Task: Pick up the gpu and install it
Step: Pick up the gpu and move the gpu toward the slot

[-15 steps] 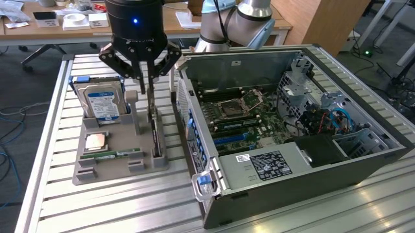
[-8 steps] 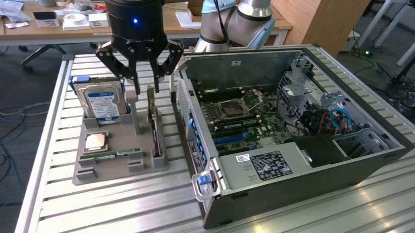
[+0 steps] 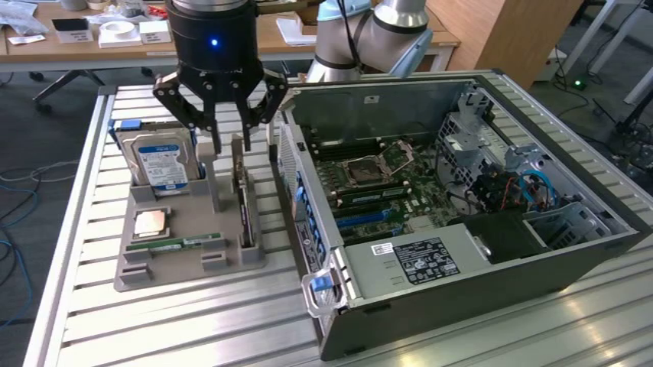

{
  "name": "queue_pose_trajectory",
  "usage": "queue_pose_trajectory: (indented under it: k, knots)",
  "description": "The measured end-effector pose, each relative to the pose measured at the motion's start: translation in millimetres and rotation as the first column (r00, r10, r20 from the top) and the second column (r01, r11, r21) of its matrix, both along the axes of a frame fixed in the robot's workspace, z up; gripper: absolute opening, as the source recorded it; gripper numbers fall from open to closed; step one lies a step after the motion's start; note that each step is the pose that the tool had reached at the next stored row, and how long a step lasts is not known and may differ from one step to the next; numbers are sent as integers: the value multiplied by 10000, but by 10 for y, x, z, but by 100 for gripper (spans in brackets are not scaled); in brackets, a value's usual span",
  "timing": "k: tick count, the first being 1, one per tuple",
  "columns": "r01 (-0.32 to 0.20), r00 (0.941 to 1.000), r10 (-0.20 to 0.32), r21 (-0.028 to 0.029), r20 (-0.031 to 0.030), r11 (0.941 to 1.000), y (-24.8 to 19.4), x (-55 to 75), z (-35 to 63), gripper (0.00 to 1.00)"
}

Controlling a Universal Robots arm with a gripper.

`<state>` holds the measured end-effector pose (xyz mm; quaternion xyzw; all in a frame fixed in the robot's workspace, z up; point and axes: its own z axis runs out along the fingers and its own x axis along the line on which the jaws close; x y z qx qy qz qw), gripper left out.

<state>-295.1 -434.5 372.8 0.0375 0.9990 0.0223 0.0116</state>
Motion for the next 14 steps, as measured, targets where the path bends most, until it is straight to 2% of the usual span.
queue_pose_trajectory:
  k: [14]
  knots:
    - [1,10000,-1,0,0,10000,0,0,-254,42]
